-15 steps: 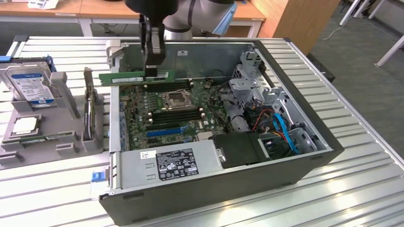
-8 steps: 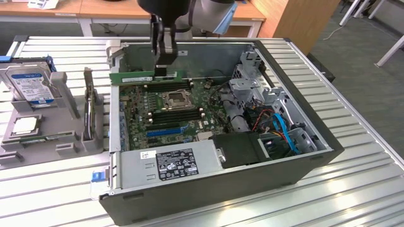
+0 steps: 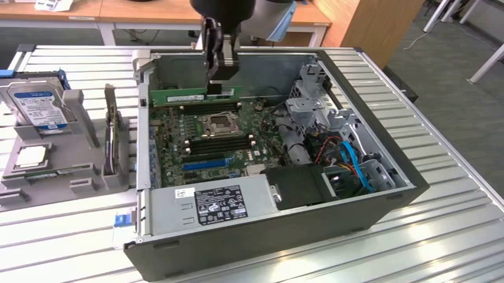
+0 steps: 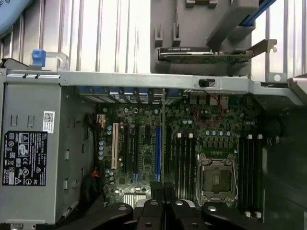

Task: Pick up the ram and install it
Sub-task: 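Pick up the ram and move it above insertion slot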

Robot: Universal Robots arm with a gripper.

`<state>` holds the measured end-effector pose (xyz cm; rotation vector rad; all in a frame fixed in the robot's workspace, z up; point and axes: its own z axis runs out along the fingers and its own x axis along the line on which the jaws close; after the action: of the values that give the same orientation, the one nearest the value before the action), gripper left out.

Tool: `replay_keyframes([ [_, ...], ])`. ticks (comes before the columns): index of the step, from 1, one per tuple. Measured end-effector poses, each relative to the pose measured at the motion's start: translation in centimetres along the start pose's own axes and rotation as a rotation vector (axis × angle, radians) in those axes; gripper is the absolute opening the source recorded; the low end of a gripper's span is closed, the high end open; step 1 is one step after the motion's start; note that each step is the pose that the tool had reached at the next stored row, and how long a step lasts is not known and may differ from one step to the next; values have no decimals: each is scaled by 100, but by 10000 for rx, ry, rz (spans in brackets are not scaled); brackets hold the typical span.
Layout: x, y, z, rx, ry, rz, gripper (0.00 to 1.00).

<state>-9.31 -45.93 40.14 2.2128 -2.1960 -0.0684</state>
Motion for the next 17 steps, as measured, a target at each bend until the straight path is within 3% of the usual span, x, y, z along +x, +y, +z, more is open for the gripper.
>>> replay_keyframes([
  [17, 3, -404, -19, 0, 0, -2, 12],
])
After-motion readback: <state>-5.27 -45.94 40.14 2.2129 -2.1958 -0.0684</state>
